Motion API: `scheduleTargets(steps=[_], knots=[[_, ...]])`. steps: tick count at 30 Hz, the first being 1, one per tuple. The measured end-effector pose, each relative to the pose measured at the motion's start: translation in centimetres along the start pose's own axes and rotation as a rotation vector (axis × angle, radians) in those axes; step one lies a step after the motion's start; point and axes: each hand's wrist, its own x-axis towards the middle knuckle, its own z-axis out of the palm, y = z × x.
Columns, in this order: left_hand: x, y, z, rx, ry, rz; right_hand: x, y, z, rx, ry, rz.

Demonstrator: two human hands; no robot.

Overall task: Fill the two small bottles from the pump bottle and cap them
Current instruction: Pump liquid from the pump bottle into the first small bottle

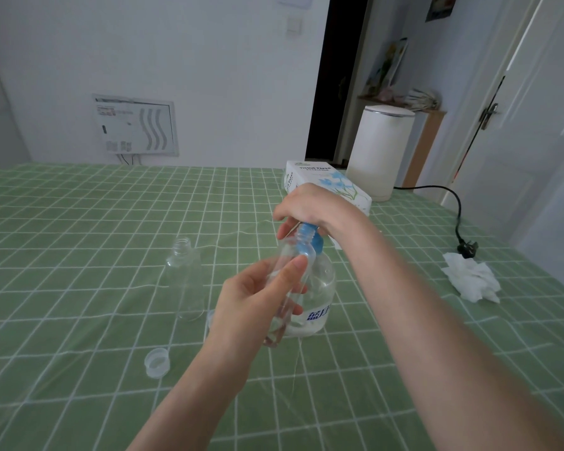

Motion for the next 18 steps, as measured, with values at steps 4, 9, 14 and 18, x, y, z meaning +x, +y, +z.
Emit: scheduleTargets(steps=[4,9,14,18], knots=[[-0.15,-0.13,-0.14,0.017,-0.002,-0.01,0.09,0.25,0.32,0.019,0.007,-0.005],[-0.19,-0.22,-0.08,0.016,-0.009,-0.018,0.1,0.73,0.74,0.008,-0.003,0.0],[-0.16,-0.08,0.03,-0.009,-0.007,-0.005,-0.09,0.38,0.34,-0.023,0.001,-0.03],[-0.11,0.04,0.06,-0.019,-0.009,-0.002,-0.16,-0.11,-0.09,-0.065,0.023,-0.072]])
